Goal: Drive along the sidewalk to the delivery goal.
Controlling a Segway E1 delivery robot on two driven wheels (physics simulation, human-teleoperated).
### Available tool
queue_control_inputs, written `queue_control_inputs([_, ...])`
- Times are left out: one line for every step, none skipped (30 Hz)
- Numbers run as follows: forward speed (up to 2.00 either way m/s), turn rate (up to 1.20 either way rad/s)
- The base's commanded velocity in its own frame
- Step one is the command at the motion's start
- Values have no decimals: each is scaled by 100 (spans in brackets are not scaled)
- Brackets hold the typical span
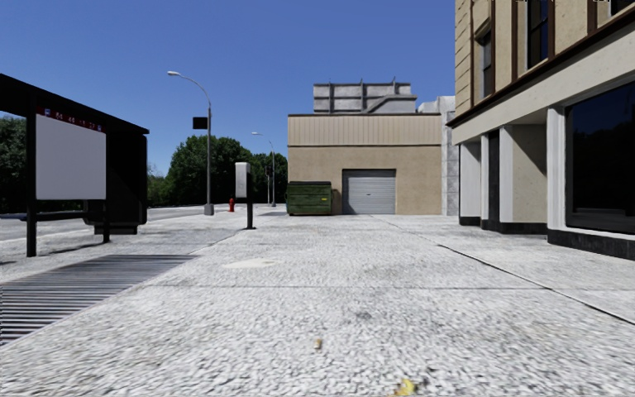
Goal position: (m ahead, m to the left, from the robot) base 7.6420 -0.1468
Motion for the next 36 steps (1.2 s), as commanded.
queue_control_inputs([200,0])
queue_control_inputs([200,0])
queue_control_inputs([200,0])
queue_control_inputs([200,0])
queue_control_inputs([200,0])
queue_control_inputs([200,0])
queue_control_inputs([200,0])
queue_control_inputs([200,0])
queue_control_inputs([200,0])
queue_control_inputs([200,0])
queue_control_inputs([200,0])
queue_control_inputs([200,0])
queue_control_inputs([200,0])
queue_control_inputs([200,0])
queue_control_inputs([200,0])
queue_control_inputs([200,0])
queue_control_inputs([200,0])
queue_control_inputs([200,0])
queue_control_inputs([200,0])
queue_control_inputs([200,0])
queue_control_inputs([200,0])
queue_control_inputs([200,0])
queue_control_inputs([200,0])
queue_control_inputs([200,0])
queue_control_inputs([200,0])
queue_control_inputs([200,0])
queue_control_inputs([200,0])
queue_control_inputs([200,0])
queue_control_inputs([200,0])
queue_control_inputs([200,0])
queue_control_inputs([200,0])
queue_control_inputs([200,0])
queue_control_inputs([200,0])
queue_control_inputs([200,0])
queue_control_inputs([200,0])
queue_control_inputs([200,0])
